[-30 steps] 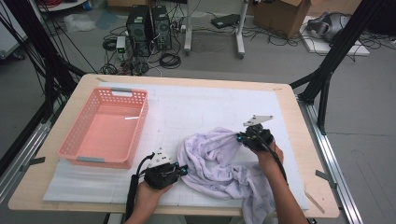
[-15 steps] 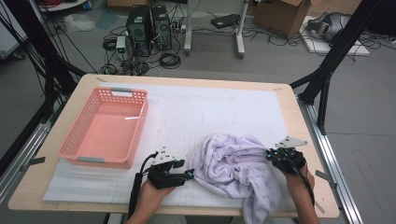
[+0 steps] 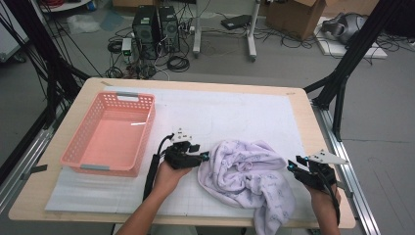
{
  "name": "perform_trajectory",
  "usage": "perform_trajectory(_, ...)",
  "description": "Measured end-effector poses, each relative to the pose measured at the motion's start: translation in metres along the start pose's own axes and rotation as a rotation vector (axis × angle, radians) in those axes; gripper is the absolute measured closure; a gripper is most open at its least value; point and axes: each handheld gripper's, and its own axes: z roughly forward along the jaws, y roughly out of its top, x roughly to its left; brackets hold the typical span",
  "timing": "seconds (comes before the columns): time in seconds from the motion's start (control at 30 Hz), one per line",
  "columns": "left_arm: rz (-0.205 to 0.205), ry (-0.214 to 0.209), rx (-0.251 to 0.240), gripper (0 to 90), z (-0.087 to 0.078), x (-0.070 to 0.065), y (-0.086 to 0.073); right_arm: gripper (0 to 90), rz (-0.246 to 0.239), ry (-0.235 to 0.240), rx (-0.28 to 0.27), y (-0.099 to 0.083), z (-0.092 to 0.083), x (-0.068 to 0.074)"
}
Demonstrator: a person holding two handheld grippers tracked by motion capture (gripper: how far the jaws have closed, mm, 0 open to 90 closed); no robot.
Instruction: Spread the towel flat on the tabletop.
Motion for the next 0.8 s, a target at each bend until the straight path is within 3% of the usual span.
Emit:
perform_trajectory(0.03, 0.023, 0.040, 0.027, 56.2, 0.005, 0.003, 0.005, 59.0, 0.016, 0.012, -0.012, 0.000, -0.002, -0.002)
perform_trajectory(0.07, 0.018, 0.055, 0.032, 58.4, 0.009, 0.006, 0.009, 59.0, 0.038, 0.028, -0.024, 0.000, -0.003, -0.002)
perform_trajectory(0.17, -0.030, 0.053, -0.002, 60.5, 0.020, 0.013, 0.018, 59.0, 0.044, 0.045, -0.038, 0.001, -0.007, -0.001)
perform_trajectory(0.27, -0.045, 0.056, 0.014, 61.2, 0.033, 0.017, 0.025, 56.3, 0.039, 0.050, -0.037, 0.001, -0.007, -0.001)
perform_trajectory(0.37, -0.052, 0.057, 0.022, 58.6, 0.047, 0.016, 0.032, 54.9, 0.076, 0.070, -0.039, 0.001, -0.006, -0.002)
perform_trajectory(0.5, -0.067, 0.011, 0.033, 53.5, 0.067, 0.009, 0.033, 54.6, 0.071, 0.072, -0.038, 0.001, -0.006, 0.000)
perform_trajectory(0.57, -0.043, -0.046, 0.083, 51.0, 0.077, 0.000, 0.030, 54.6, 0.071, 0.074, -0.036, 0.000, -0.005, -0.001)
perform_trajectory(0.63, -0.005, -0.112, 0.097, 50.4, 0.085, -0.013, 0.028, 54.6, 0.062, 0.070, -0.036, 0.000, -0.005, -0.002)
perform_trajectory(0.8, 0.053, -0.177, 0.126, 47.4, 0.097, -0.034, 0.031, 54.6, 0.066, 0.070, -0.033, -0.002, -0.004, -0.004)
